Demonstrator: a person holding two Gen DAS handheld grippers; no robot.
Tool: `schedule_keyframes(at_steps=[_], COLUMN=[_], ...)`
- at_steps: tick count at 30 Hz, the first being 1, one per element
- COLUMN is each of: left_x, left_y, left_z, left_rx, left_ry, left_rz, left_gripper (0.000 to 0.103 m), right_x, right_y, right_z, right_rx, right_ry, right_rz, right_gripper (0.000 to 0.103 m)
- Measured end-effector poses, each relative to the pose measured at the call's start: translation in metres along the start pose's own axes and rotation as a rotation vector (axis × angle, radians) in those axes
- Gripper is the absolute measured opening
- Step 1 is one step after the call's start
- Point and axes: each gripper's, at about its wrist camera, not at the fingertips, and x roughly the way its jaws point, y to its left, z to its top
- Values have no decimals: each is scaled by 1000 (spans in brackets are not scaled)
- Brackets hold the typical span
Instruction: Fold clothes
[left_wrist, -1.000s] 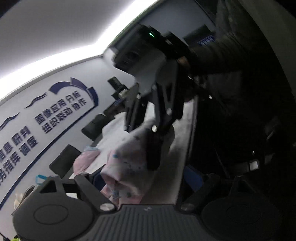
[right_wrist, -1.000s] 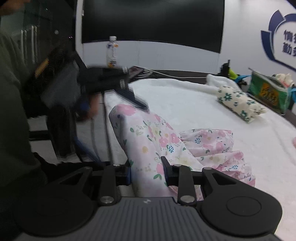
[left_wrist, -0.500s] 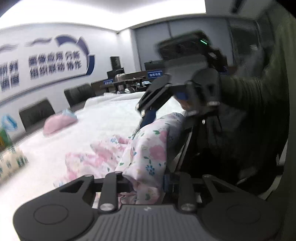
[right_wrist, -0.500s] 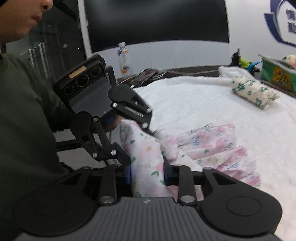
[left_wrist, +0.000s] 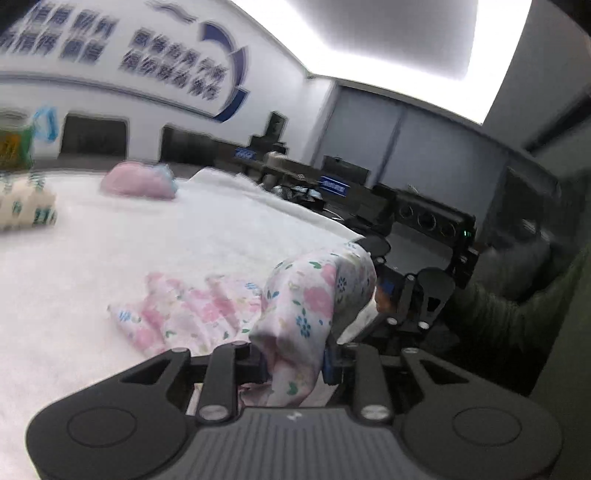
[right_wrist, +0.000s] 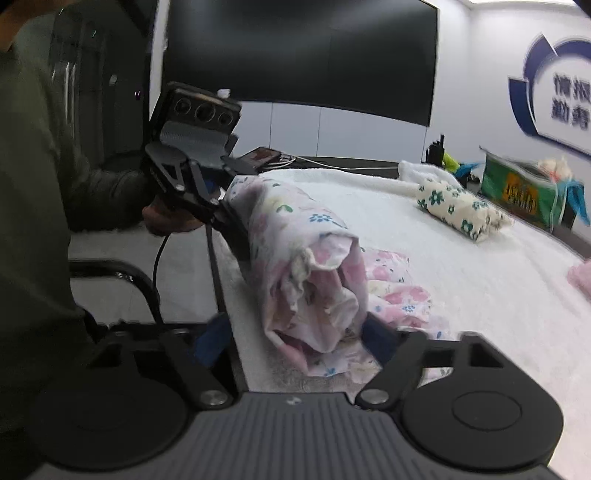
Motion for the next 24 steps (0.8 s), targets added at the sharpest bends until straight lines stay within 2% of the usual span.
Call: schedule_keyframes(at_steps=[2,3,5,8,10,12,14,17,18,19,20,21,22,24], left_x=[-1,-2,-4,-7,-10,-10,-3,17,23,24,23,22,22,21], left_y=[10,16,27,36,36,35,33,39,42,46,50,51,53,52], left_z=[3,2,2,3,3,5,10,20,22,23,23,22,22,22], left_rx=[-96,-152,-246,-323,-370,-398,-393,-407,-422,-434,-442,-442,-442,-430], left_ry=[-13,-28,-51,-98,-152,-217,-235,-183,-169,-163,-170,-187,-205,-225], left_rz=[-13,-13,4,121,247,336,377,379,377,361,329,289,250,211], left_gripper=[30,33,45,57,59,59,58,53,50,44,36,32,30,27], right_x=[-3,-4,-9,-13,-10,-5,2,3,3,1,-5,-10,-16,-26], right_y=[-16,-24,-37,-55,-61,-63,-59,-50,-46,-44,-42,-40,-41,-46], right_z=[-2,-3,-7,-15,-18,-20,-19,-16,-15,-13,-12,-11,-12,-15], right_rx=[96,144,251,452,557,634,638,596,581,562,558,563,580,630], right_ry=[-17,-26,-73,-159,-165,-164,-130,-109,-102,-108,-128,-152,-184,-254], right_rz=[26,40,47,18,-25,-78,-127,-169,-183,-201,-221,-241,-258,-273], right_gripper=[29,26,23,23,23,20,17,18,19,25,37,45,56,65])
